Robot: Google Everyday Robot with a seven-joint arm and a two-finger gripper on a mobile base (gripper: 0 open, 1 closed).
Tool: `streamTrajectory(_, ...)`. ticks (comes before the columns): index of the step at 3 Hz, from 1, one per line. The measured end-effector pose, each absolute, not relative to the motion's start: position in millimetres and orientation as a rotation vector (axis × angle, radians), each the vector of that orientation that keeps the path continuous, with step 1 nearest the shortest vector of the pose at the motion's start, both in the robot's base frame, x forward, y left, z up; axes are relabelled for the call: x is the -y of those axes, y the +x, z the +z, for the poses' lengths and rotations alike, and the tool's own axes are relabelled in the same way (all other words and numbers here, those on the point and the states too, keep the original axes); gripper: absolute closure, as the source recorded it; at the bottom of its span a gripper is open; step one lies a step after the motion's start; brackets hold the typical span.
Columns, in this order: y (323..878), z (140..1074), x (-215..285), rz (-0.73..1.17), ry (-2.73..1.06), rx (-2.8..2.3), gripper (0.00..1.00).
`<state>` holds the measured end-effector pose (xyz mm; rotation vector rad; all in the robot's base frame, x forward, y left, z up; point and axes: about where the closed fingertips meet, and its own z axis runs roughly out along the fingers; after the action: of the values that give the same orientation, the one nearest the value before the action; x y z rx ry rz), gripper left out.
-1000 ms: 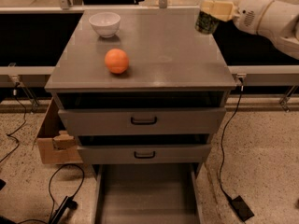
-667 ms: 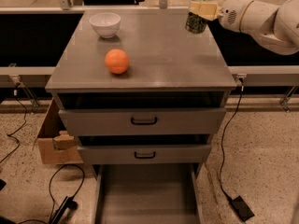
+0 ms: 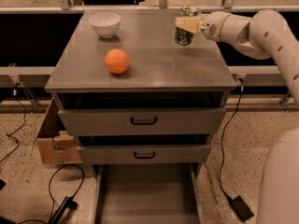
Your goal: Pick green can from bottom drawer and place on counter
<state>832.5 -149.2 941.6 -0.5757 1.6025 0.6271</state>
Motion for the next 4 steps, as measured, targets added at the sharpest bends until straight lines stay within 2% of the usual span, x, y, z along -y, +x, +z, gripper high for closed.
streamTrajectory(1, 828, 907, 141, 0.615, -0.605, -1.607, 1.00)
streamTrajectory(2, 819, 880, 137, 0.622, -0.606, -1.604, 0.85)
streamTrajectory(4, 819, 890, 137, 0.622, -0.606, -1.604, 0.39)
